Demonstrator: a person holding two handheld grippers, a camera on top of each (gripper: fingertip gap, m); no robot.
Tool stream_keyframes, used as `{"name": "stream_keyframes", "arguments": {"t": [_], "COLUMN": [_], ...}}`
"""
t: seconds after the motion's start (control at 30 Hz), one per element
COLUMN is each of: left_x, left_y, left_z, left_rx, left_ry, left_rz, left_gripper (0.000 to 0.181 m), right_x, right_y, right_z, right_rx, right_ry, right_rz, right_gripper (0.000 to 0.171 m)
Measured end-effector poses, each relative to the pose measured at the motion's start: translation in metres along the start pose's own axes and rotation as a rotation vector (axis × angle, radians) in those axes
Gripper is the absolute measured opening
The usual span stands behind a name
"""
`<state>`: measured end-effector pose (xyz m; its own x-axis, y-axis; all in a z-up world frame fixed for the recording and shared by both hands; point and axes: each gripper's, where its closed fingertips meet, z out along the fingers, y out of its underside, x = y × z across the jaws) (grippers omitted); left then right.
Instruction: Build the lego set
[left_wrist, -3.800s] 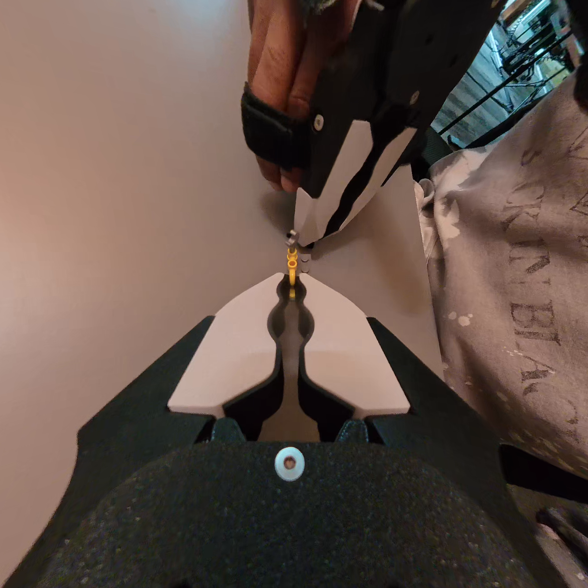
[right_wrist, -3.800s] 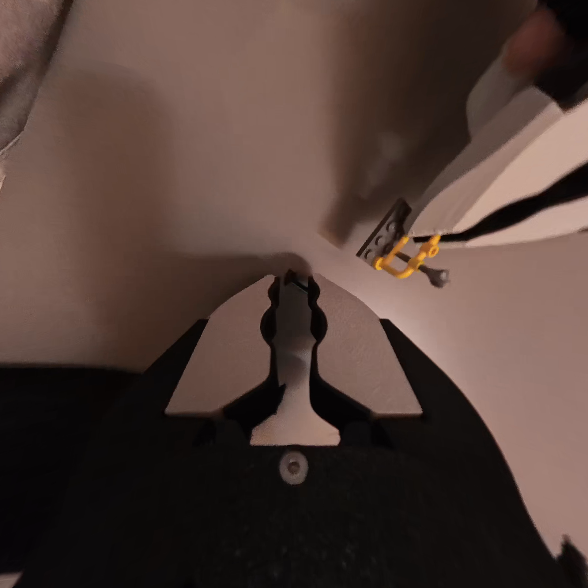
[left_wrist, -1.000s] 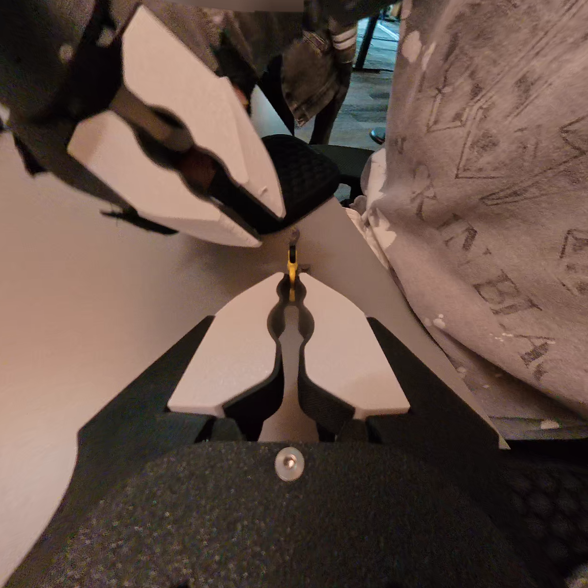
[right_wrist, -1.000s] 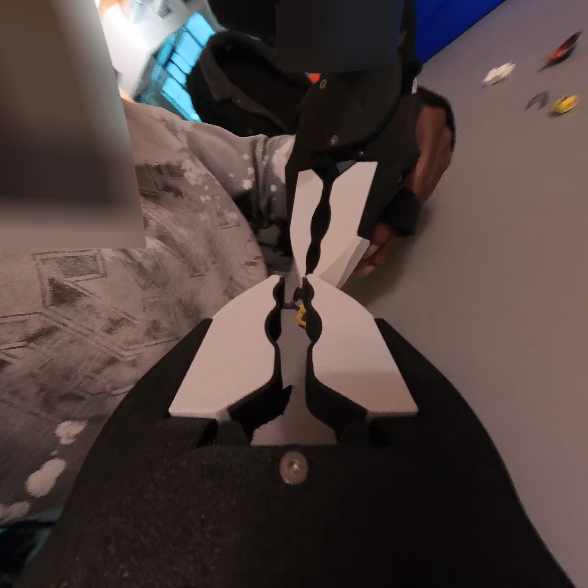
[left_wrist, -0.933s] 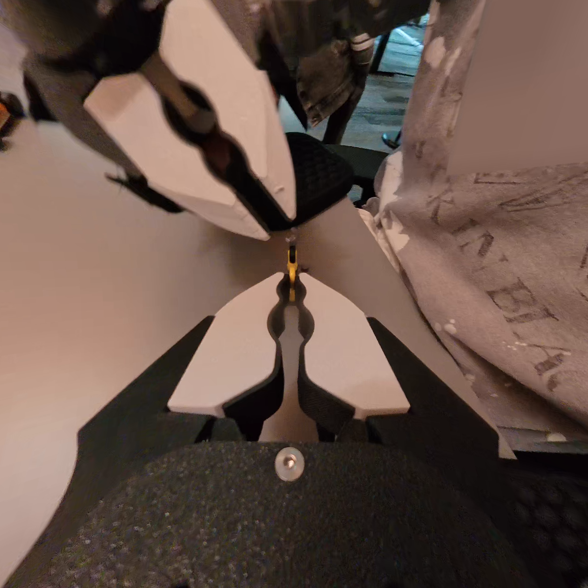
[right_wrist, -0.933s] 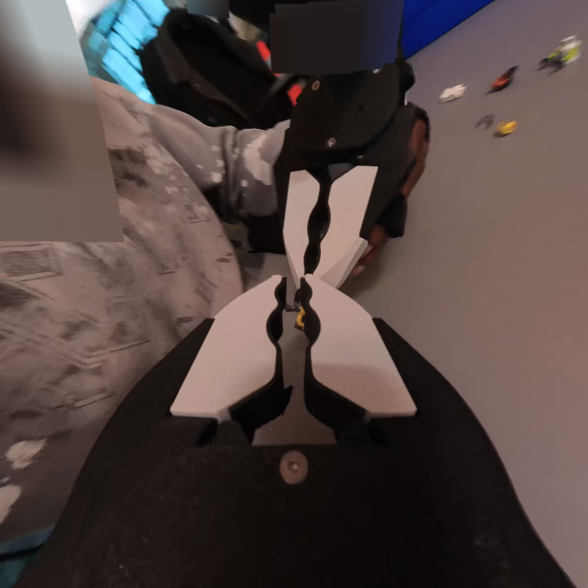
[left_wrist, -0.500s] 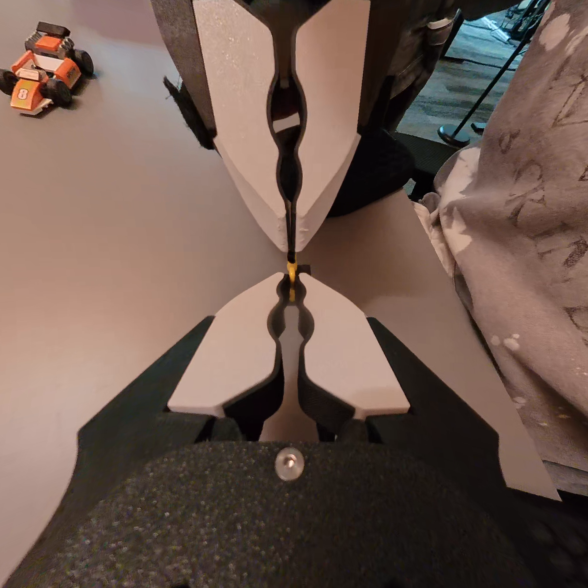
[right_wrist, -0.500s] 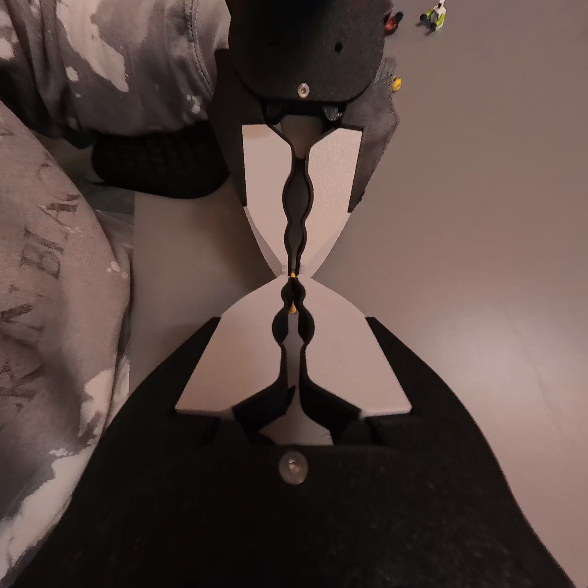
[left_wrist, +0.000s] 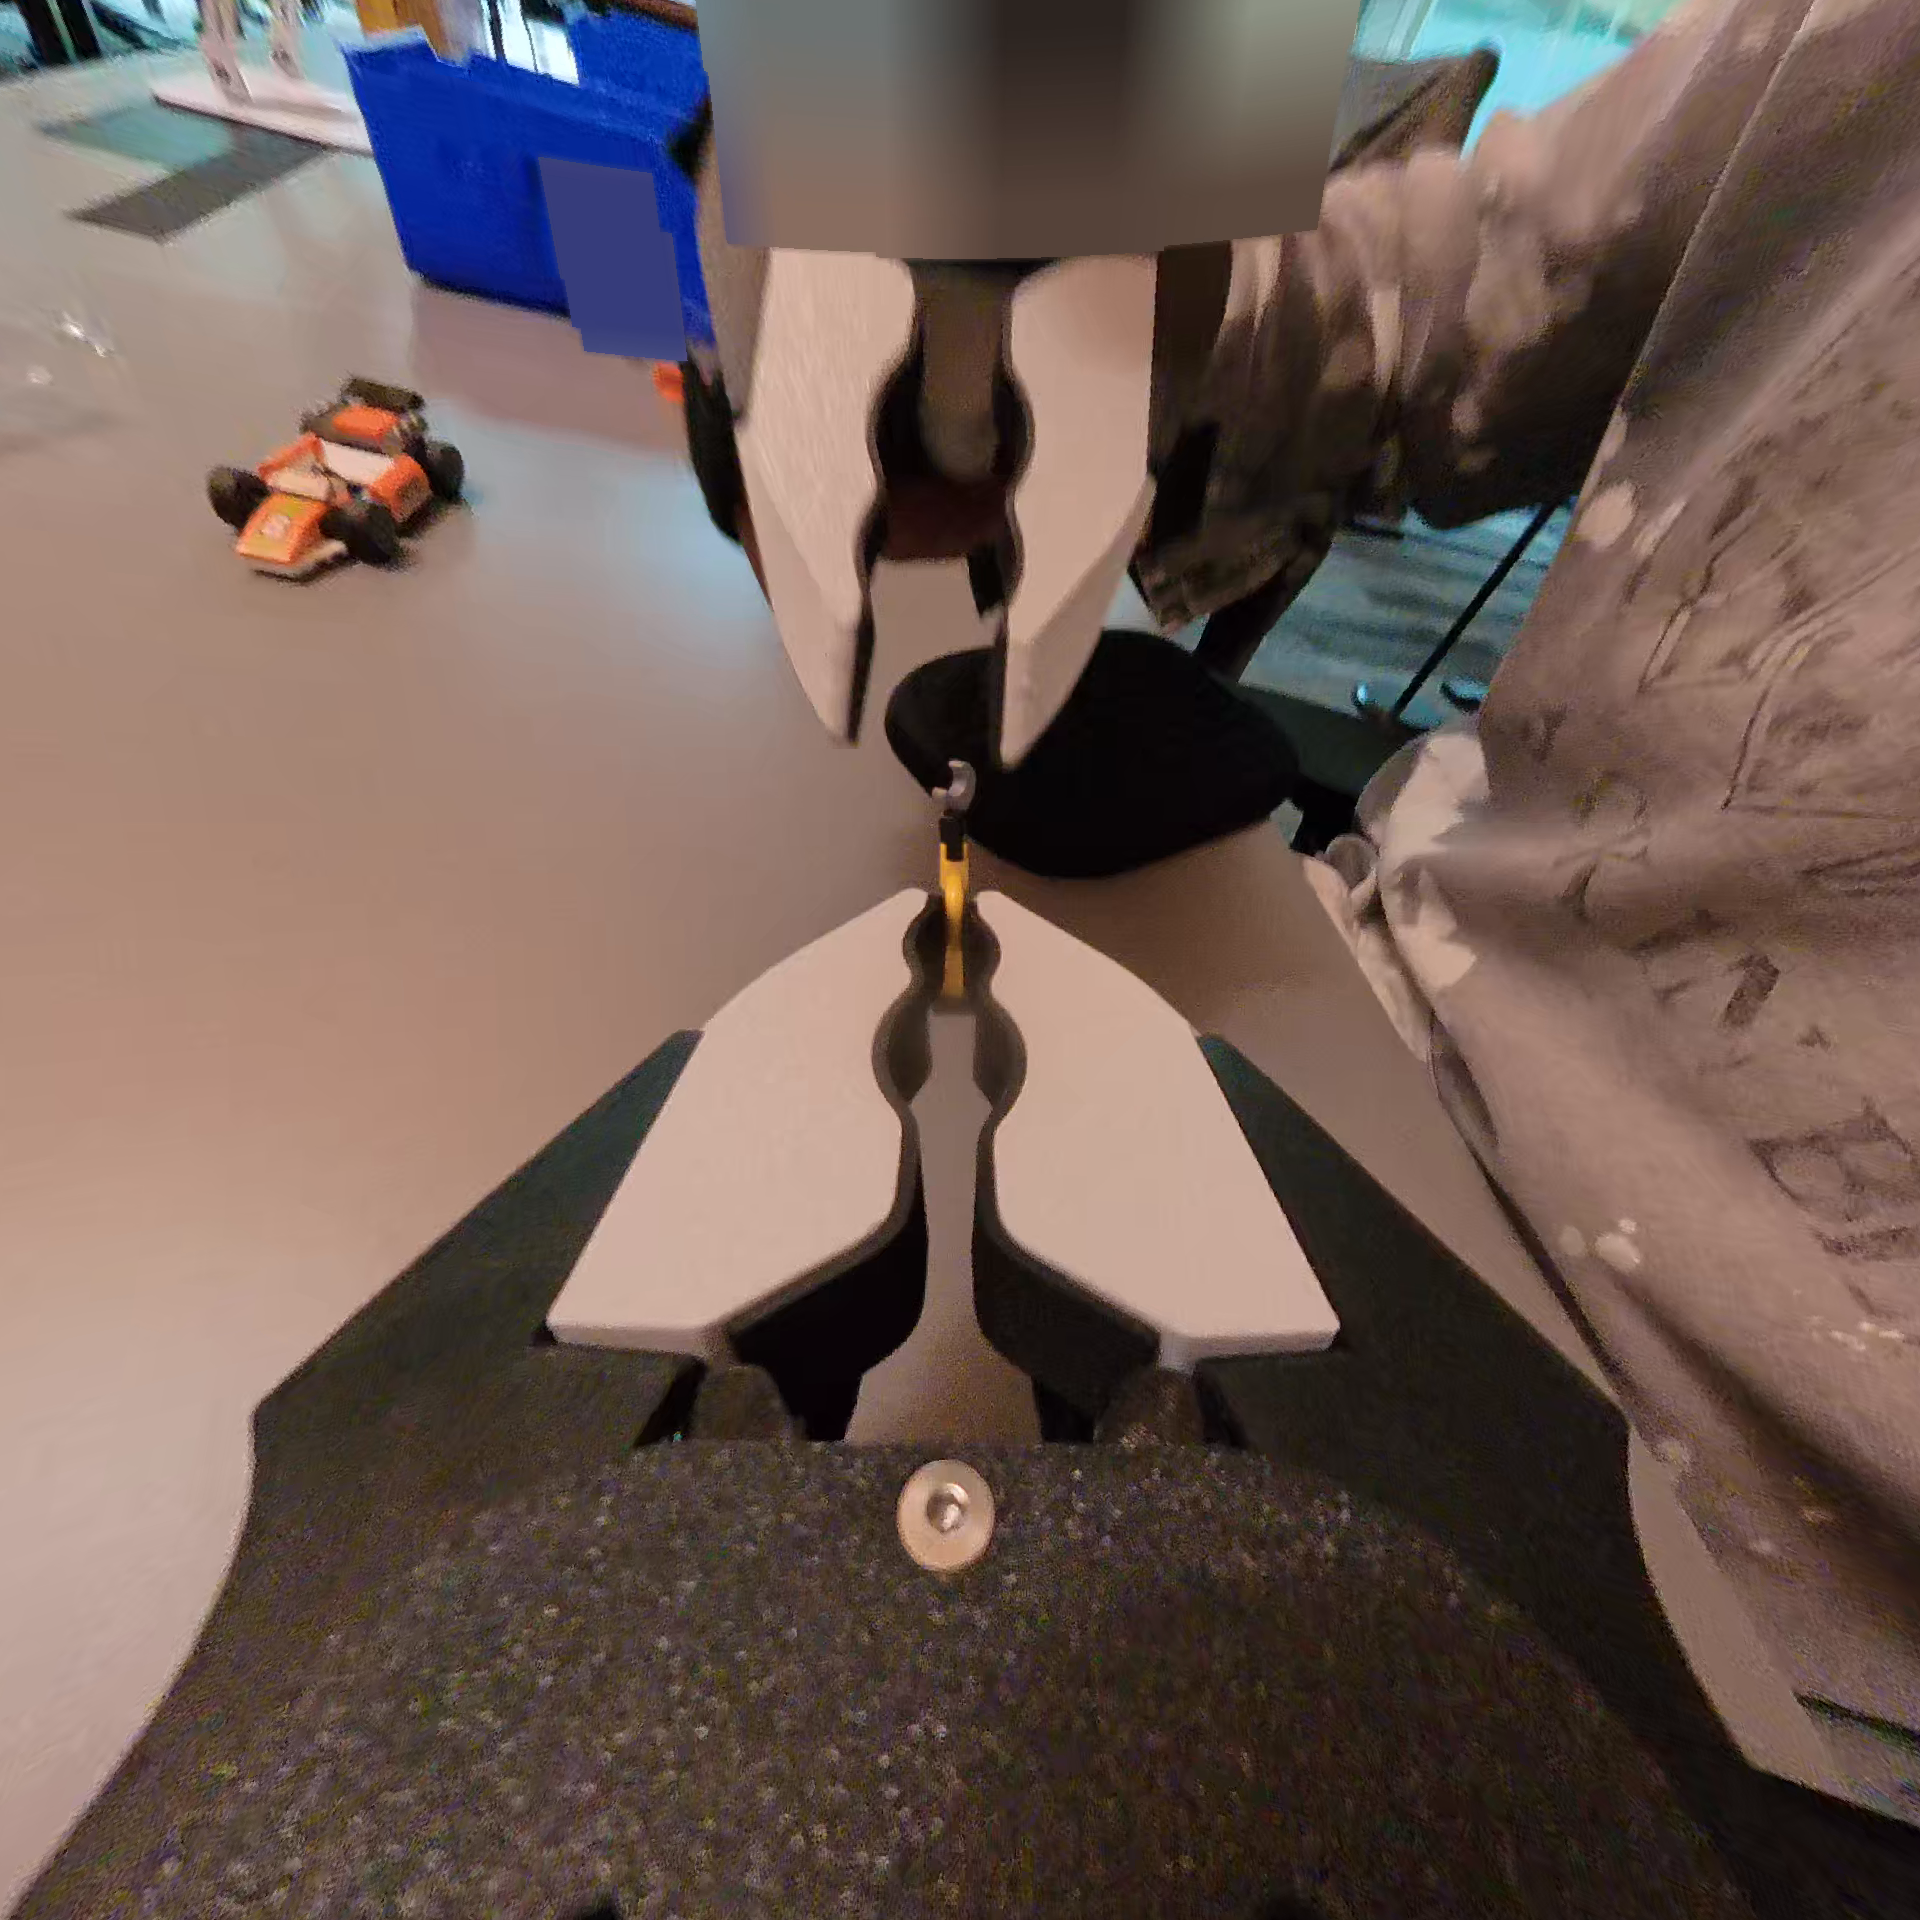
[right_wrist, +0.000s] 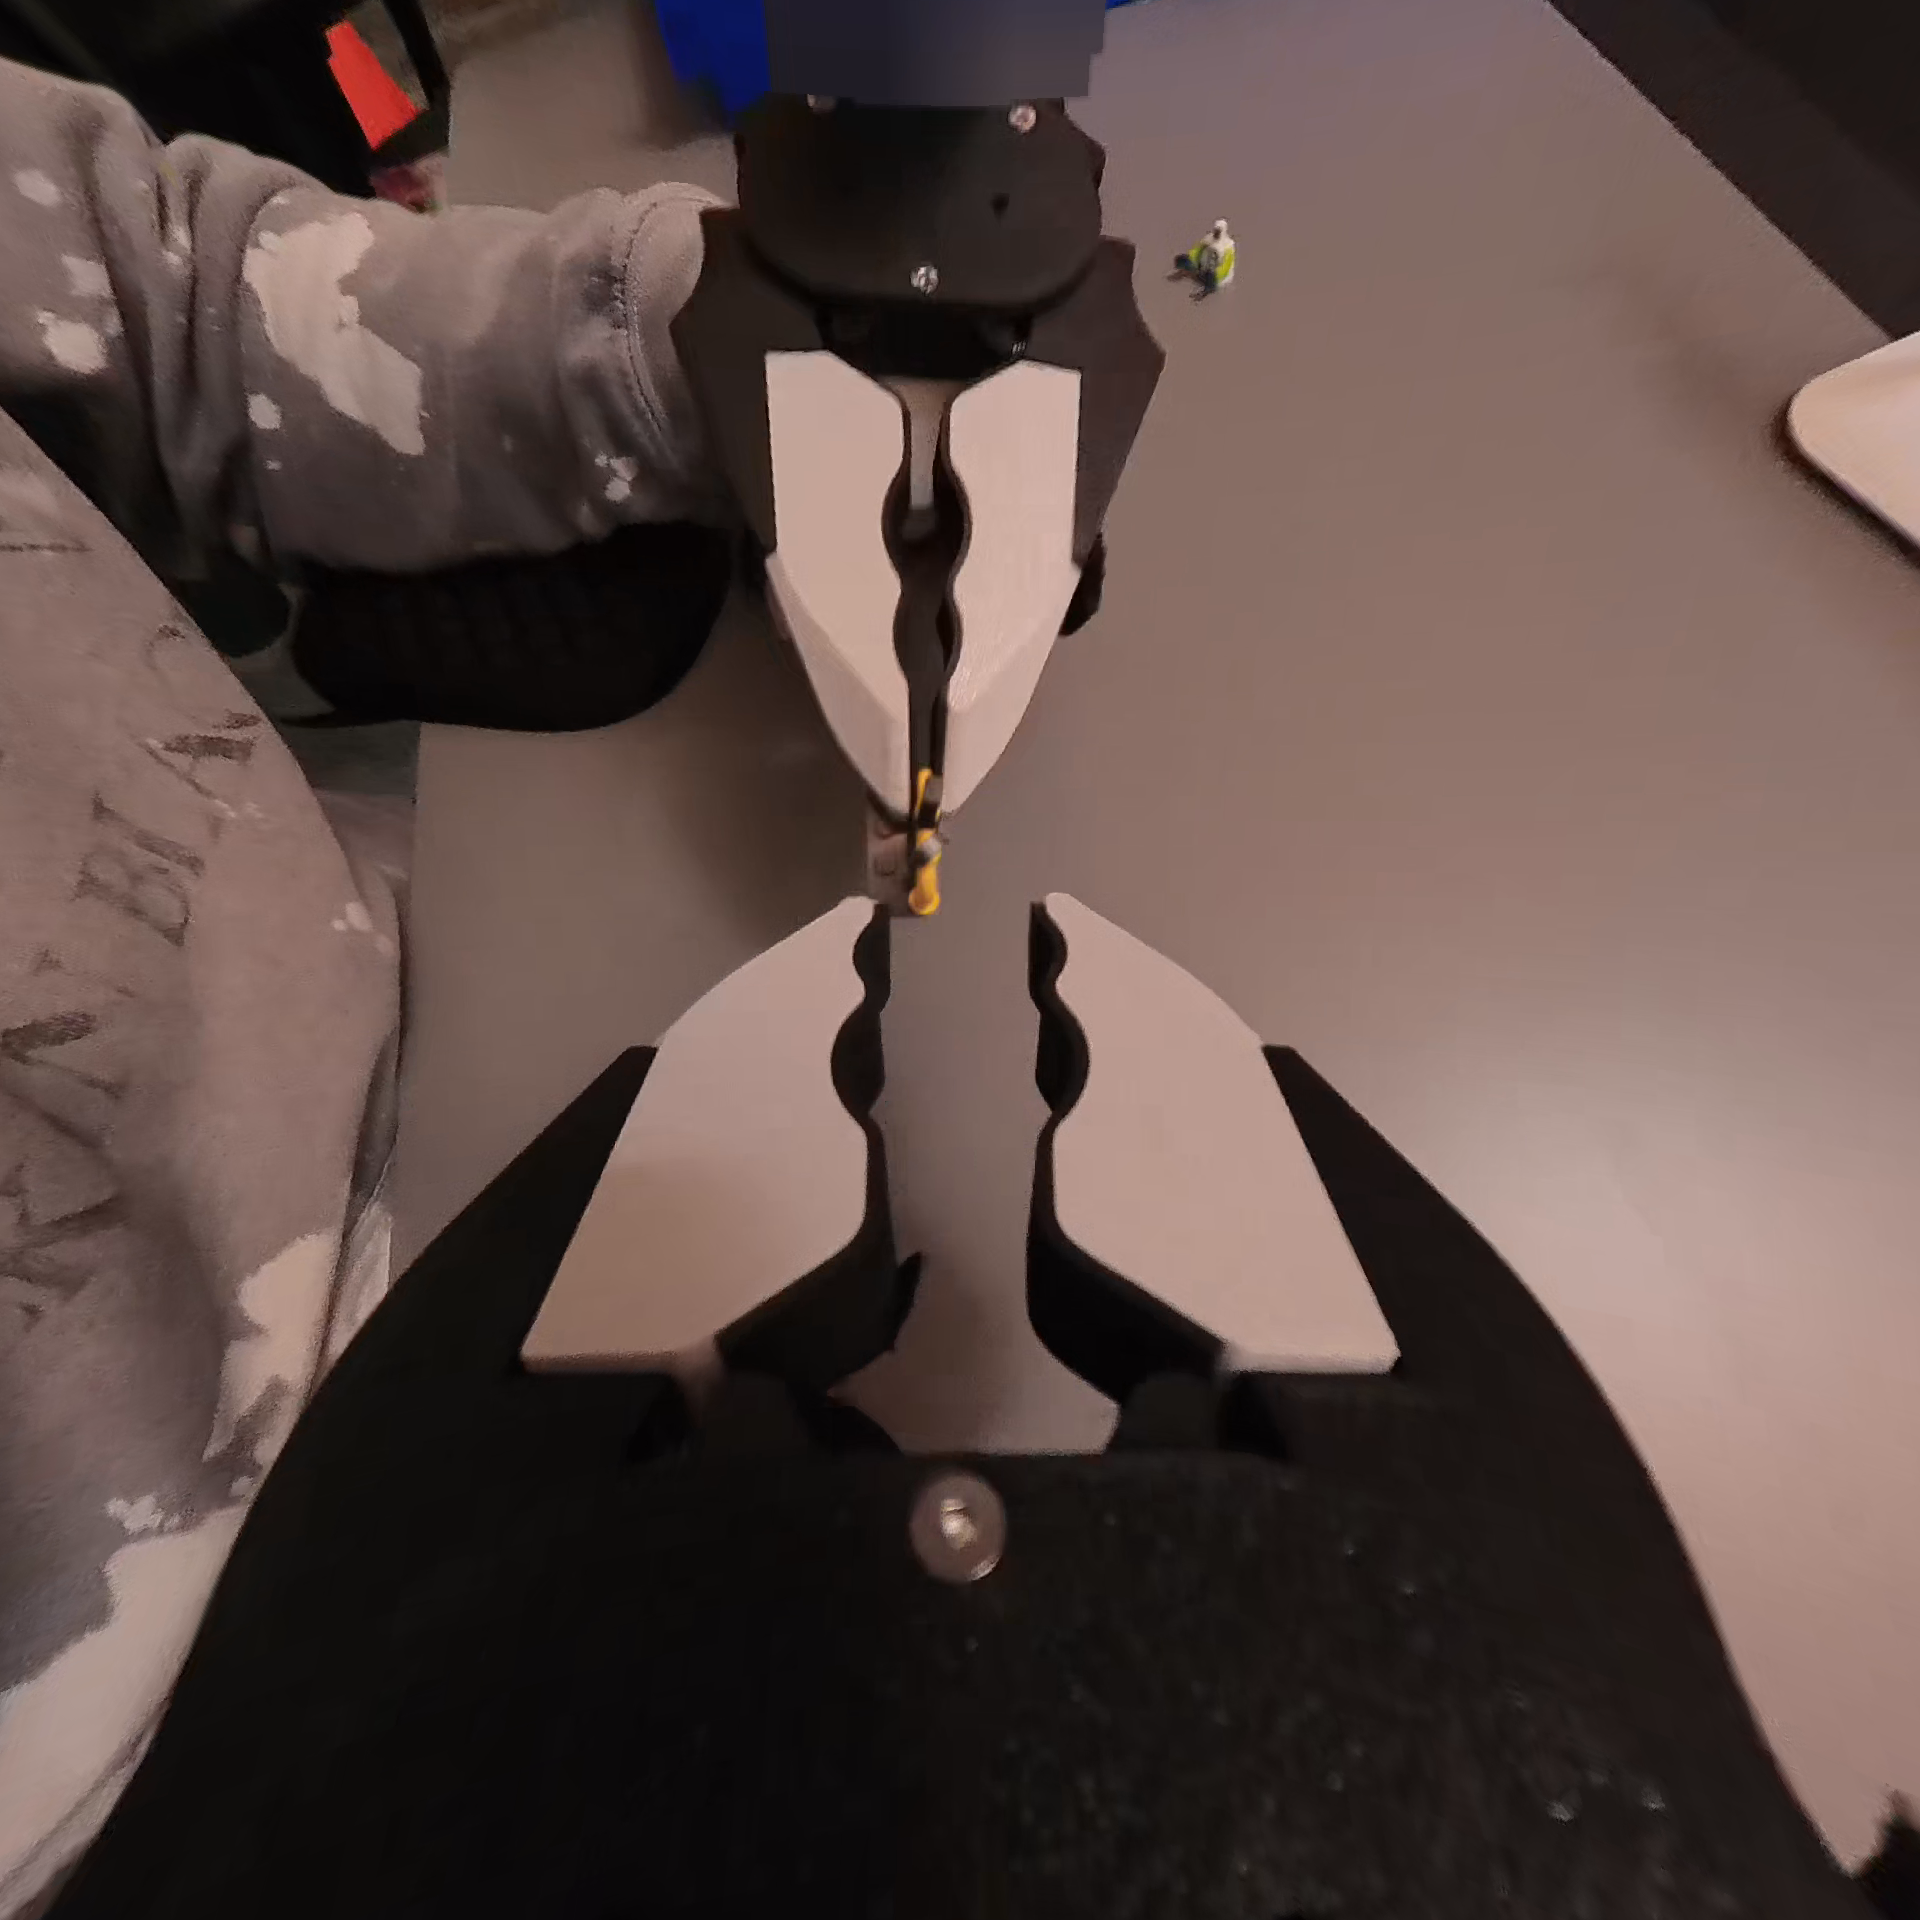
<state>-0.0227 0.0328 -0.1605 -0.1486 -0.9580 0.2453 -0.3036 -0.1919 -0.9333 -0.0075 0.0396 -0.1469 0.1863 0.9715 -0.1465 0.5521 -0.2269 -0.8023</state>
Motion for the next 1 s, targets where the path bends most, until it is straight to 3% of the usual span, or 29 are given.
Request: {"name": "stream_keyframes", "arguments": {"t": [0.1,0.2,0.33,0.4,0.43,0.5,0.67,1.0], "left_x": [0.002,0.001,-0.011,-0.030,-0.039,-0.051,-0.062,-0.076], "left_y": [-0.007,-0.008,-0.012,-0.009,-0.005,0.000,0.008,0.028], "left_z": [-0.001,-0.002,-0.006,-0.013,-0.018,-0.024,-0.029,-0.028], "left_rx": [0.054,0.059,0.086,0.075,0.058,0.051,0.030,-0.039], "left_ry": [0.014,0.005,-0.086,-0.187,-0.238,-0.291,-0.350,-0.377], "left_rz": [-0.005,-0.012,-0.007,-0.019,-0.022,-0.043,-0.062,-0.086], "left_gripper": [0.003,0.003,0.009,0.028,0.029,0.025,0.019,0.018], "right_x": [-0.002,-0.005,0.008,0.042,0.066,0.119,0.230,0.293], "right_y": [0.004,-0.002,-0.005,-0.006,-0.006,-0.005,0.014,0.026], "right_z": [0.012,0.018,0.016,0.006,0.000,-0.015,-0.030,0.027], "right_rx": [0.051,0.083,0.019,-0.034,-0.067,-0.116,-0.172,-0.264], "right_ry": [0.001,-0.038,-0.063,0.008,0.062,0.131,0.182,0.139], "right_rz": [0.023,0.028,-0.024,-0.096,-0.145,-0.208,-0.119,-0.120], "right_gripper": [0.020,0.003,0.003,0.003,0.003,0.003,0.003,0.003]}}
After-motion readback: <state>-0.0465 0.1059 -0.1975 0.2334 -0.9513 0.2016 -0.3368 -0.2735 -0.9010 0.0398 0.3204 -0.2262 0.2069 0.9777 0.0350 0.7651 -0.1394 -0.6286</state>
